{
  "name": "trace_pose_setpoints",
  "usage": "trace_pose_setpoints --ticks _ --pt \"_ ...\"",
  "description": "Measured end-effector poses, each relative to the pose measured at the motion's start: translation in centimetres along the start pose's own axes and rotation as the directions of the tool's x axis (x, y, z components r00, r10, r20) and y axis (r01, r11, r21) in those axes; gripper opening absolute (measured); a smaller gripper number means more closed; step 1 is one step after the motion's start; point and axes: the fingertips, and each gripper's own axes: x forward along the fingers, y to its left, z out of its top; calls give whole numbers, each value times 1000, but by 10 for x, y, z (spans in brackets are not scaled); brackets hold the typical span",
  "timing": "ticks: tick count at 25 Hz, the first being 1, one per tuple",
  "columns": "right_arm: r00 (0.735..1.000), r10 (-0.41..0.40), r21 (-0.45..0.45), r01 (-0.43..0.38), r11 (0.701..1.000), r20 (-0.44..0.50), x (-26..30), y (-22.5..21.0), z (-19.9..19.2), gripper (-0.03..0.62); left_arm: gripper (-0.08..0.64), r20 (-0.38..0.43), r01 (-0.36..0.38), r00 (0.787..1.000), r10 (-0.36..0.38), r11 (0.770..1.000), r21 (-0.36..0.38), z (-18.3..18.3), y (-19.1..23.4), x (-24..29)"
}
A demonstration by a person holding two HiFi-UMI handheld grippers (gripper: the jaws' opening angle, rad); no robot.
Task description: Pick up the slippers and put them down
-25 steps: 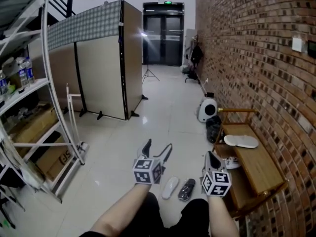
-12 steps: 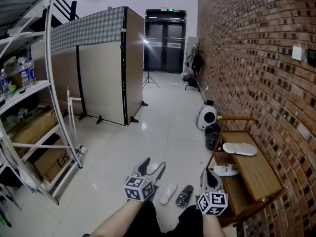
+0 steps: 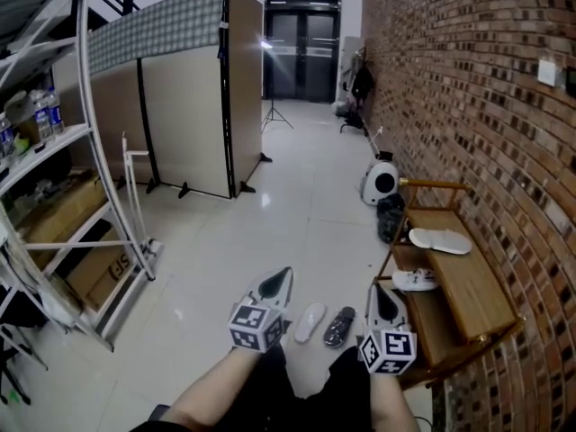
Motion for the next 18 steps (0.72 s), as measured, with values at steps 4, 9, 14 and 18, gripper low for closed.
trace_pose_setpoints --ticks 4,9,14,18 --pt "1000 14 -6 -14 1000 -12 -13 7 -7 9 2 33 16 999 -18 998 61 8 -17 -13" --pt "999 31 -3 -31 1000 -23 -39 17 -13 9 2 33 11 999 -14 997 72 1 -35 -40" --pt "999 19 -31 -20 999 -32 -71 23 -12 9 2 13 -15 1000 14 998 57 -12 -44 -68" --pt "999 35 -44 -37 998 -41 -93 20 -16 8 2 10 -45 999 45 998 43 -21 -54 -84"
